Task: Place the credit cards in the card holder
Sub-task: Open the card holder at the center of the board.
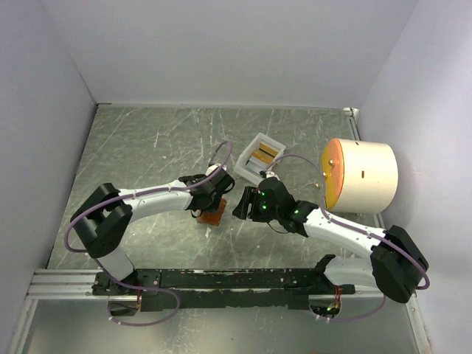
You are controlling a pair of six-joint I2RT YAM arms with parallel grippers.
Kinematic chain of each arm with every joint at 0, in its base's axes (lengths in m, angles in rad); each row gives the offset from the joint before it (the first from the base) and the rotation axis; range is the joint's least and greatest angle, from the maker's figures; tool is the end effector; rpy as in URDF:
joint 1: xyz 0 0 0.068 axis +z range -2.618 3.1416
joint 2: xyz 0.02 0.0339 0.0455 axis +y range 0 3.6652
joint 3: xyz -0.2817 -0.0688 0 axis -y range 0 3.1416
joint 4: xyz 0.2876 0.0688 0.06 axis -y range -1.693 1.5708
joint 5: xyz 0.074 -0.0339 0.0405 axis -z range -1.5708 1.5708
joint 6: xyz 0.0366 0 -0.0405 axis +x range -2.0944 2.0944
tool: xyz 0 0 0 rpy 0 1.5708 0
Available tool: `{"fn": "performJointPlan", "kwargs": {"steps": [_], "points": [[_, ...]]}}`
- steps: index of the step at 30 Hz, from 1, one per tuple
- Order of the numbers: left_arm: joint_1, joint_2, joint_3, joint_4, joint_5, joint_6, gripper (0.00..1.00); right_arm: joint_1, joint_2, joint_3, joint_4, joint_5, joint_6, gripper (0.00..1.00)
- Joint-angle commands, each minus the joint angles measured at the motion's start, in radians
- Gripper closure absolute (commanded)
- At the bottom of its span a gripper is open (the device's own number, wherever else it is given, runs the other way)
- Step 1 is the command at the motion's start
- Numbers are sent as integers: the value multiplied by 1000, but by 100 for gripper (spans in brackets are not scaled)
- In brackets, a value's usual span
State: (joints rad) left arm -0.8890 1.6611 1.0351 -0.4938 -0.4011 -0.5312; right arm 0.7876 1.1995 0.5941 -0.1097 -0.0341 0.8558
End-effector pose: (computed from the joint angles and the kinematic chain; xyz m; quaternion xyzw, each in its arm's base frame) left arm 0.2383 -0.2710 0.1772 0.1261 0.9478 0.0044 0.2927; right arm 0.1910 0.1936 0.1892 0.0239 0.9094 0.3144 0.2711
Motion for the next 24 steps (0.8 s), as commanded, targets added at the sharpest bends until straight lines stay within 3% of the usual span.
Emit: {"fn": "performJointPlan", "kwargs": {"steps": [1,8,14,19,24], "points": [[6,43,6,9,-19,5,46,5,-4,-13,22,6,-7,38],[10,81,-9,31,-19,5,49,5,-1,-13,19,7,-11,38],[11,97,-19,52,2,19,66,4,-3,-18,22,7,-5,38],[12,97,2,16,6,4,92,5,6,-19,36,-10,11,38],[11,39,1,8,68,-28,93,7,28,-27,73,-42,51,40]]}}
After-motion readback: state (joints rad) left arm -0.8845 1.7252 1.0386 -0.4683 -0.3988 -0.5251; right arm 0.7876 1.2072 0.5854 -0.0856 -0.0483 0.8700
